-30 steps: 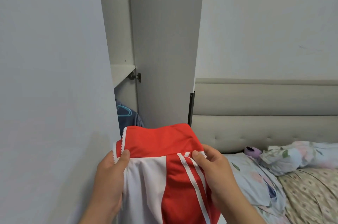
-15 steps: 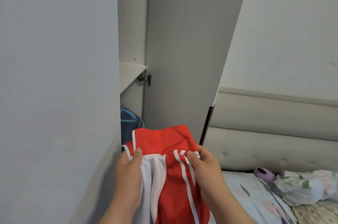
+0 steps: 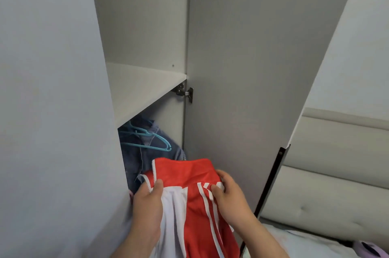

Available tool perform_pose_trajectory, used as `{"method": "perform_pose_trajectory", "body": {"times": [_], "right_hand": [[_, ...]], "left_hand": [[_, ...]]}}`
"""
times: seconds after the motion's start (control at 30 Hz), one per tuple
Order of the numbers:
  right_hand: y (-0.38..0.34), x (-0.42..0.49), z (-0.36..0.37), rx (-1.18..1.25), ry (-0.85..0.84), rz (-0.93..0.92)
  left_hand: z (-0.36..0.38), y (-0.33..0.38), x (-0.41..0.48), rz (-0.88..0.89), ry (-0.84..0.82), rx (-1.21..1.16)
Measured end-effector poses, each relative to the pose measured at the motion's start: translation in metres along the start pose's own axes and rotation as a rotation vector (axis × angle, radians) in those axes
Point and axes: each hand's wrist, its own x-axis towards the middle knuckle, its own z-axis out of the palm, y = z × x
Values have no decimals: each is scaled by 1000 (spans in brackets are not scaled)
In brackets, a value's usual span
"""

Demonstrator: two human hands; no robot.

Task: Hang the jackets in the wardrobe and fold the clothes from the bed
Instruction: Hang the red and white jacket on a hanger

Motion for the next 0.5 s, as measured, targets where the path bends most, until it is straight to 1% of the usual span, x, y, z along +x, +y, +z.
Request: {"method": "perform_pose_trajectory", "body": {"times": [0.17,0.27,0.37,0.5], "right_hand": [[30,58,0,-178,-166,35],[29,92,4,-303,-288,34],[12,126,20,-357,-307,-34],[-10,165,51,-318,-300,-133]], "left_hand": [[11,-18,25,-97,67,94],[16,-27,35,-159,115,175],[21,-27,42,-170,139,193],[27,-21,53,-187,153,165]]}}
